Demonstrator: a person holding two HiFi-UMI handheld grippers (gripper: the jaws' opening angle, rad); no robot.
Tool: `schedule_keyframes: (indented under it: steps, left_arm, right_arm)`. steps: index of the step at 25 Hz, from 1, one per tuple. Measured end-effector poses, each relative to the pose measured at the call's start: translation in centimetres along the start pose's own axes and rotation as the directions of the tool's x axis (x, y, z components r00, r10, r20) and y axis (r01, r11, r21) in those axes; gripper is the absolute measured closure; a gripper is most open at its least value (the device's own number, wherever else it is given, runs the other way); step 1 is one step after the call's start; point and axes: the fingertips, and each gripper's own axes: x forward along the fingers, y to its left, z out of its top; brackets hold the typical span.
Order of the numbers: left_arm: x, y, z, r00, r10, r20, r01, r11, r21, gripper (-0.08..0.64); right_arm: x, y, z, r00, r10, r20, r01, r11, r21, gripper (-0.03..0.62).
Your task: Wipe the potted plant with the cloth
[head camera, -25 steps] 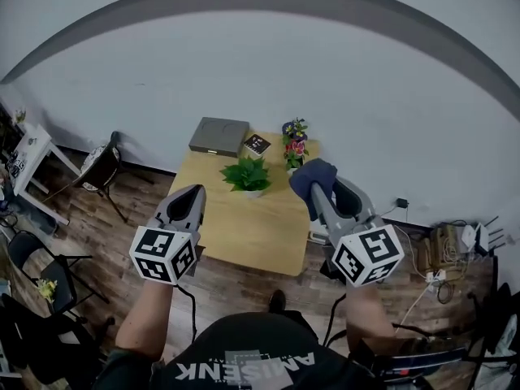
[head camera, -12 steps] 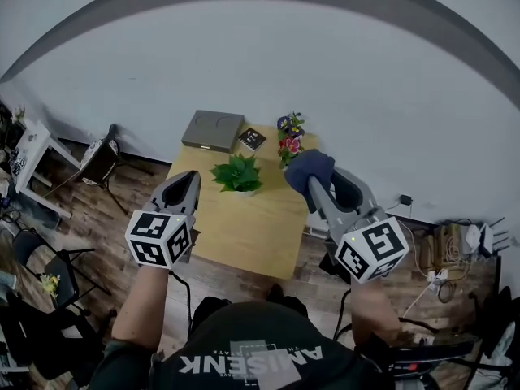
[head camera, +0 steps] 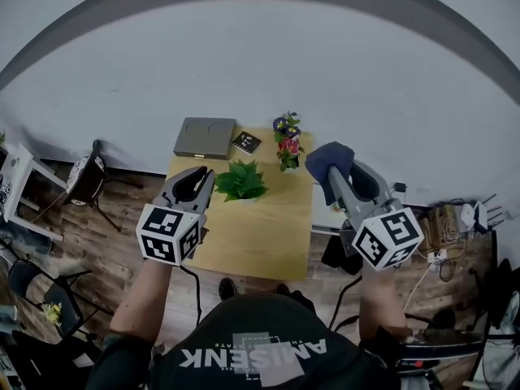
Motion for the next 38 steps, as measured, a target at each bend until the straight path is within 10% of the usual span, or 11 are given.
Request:
schedule_keyframes:
  steps: [17,38]
  left_arm:
    - [3.8,-0.2,-9.1,0.952,-0.193,-0.240,0.233,0.960,0.154,0.445]
    - [11.2,-4.0,-22.8,0.801,-0.138,-0.583,0.406,0.840,0.360,0.446]
  right_arm:
    - [-0.9,2.2,-4.3,0.988,-0.114,-0.101,0.116,0.993,0.018,0.479]
    - [-5.2,0.6,-8.8,0.960,-0.196,-0.199,0.211,0.976,0.053,0.479]
